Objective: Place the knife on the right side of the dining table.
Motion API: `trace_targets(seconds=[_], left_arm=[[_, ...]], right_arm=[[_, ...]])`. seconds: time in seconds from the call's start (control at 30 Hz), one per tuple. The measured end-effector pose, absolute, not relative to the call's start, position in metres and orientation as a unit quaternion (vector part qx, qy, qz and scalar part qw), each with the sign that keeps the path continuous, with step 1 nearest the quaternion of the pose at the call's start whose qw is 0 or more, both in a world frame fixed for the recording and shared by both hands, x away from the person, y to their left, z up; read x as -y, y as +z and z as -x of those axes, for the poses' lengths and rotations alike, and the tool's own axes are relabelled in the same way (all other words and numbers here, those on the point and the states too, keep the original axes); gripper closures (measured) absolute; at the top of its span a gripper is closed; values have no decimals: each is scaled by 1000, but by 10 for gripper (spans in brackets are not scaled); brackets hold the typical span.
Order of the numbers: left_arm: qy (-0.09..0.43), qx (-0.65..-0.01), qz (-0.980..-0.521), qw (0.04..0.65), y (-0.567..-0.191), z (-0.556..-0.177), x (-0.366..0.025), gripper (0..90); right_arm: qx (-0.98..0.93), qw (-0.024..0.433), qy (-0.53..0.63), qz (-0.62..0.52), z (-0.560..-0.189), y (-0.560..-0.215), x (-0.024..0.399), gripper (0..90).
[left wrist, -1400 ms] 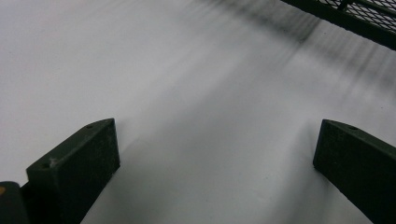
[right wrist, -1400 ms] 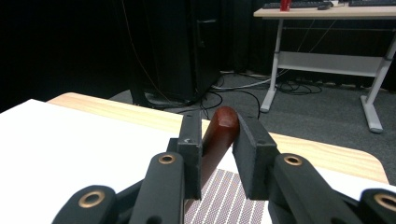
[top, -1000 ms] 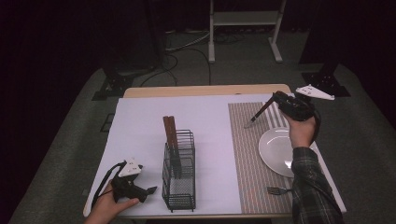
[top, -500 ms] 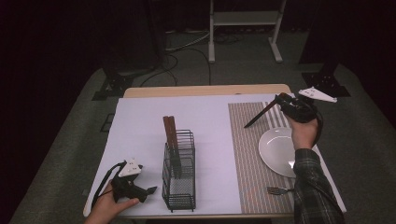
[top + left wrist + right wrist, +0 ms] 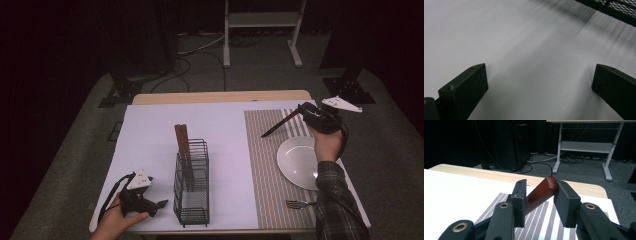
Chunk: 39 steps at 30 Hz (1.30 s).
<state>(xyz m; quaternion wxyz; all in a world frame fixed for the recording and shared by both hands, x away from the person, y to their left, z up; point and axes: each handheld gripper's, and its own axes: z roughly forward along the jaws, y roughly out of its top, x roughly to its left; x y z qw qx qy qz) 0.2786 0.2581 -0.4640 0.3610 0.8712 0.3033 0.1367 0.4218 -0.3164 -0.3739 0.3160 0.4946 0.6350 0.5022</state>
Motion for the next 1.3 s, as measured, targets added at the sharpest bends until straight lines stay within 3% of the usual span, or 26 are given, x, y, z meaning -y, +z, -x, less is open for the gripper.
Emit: trace_targets(seconds=[1.3], left_arm=[[137, -303, -871, 361, -464, -279, -258, 0]], right_arm=[[-618, 304, 468, -553, -420, -413, 343, 474]])
